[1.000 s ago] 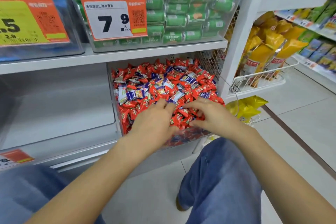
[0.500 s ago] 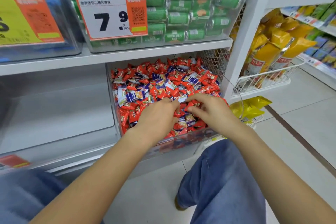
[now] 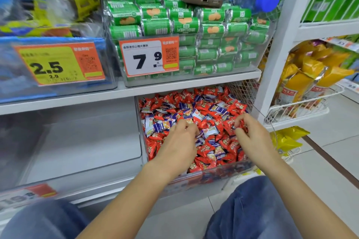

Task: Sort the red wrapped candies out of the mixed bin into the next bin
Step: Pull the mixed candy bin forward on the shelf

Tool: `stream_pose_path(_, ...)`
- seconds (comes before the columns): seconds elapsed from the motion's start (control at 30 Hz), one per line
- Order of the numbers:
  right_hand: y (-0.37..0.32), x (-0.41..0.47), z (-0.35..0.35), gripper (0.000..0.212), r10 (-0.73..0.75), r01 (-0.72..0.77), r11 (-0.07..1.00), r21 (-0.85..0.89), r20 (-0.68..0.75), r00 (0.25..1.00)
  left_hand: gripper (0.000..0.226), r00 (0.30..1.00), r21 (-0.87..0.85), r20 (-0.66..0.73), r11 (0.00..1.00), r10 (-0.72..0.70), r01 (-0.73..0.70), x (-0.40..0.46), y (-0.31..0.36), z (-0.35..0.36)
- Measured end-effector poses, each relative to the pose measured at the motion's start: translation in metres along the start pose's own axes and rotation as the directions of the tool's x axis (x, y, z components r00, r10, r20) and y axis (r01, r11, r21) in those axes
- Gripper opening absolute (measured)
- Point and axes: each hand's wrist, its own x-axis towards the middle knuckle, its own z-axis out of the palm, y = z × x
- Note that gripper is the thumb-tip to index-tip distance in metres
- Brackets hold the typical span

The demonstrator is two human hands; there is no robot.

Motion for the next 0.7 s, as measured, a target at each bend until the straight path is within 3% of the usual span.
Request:
stream_pose_path(0.1,0.001,0.000,-0.007,0.032,0.046,-0.042,0.990,-0.138,0.024,0.999,0.023,0.998,-0.008,-0.010,0.998,-0.056,0.056,-0.001,0.002,-0.010)
stream_pose_path(0.2,0.007,0.001,-0.013,0.048,0.025,-0.033,0.973,-0.230,-0.041,0.999,0.026,0.998,-0.030,0.013,0.998,-0.060,0.061,-0.004,0.003,-0.014)
stream_pose_path(0.33,0.018,0.000,-0.023,0.029,0.015,-0.030,0.984,-0.177,-0.087,0.996,0.022,0.999,-0.119,0.021,0.992,-0.027,0.029,-0.006,0.008,-0.010)
stream_pose_path(0.43,0.025,-0.001,-0.028,0.031,-0.028,0.035,0.991,-0.132,0.051,0.998,0.027,1.000,-0.062,0.020,0.998,0.022,-0.021,-0.001,0.012,-0.005)
stream_pose_path(0.6,0.026,-0.004,-0.021,0.029,-0.088,0.192,0.935,-0.297,0.329,0.940,0.038,0.993,0.162,0.114,0.986,0.013,-0.031,0.005,0.021,0.011)
stream_pose_path(0.7,0.022,0.001,-0.011,0.051,-0.043,0.229,0.862,-0.451,0.386,0.922,0.042,0.985,0.357,0.167,0.934,-0.036,-0.027,0.007,0.028,0.019)
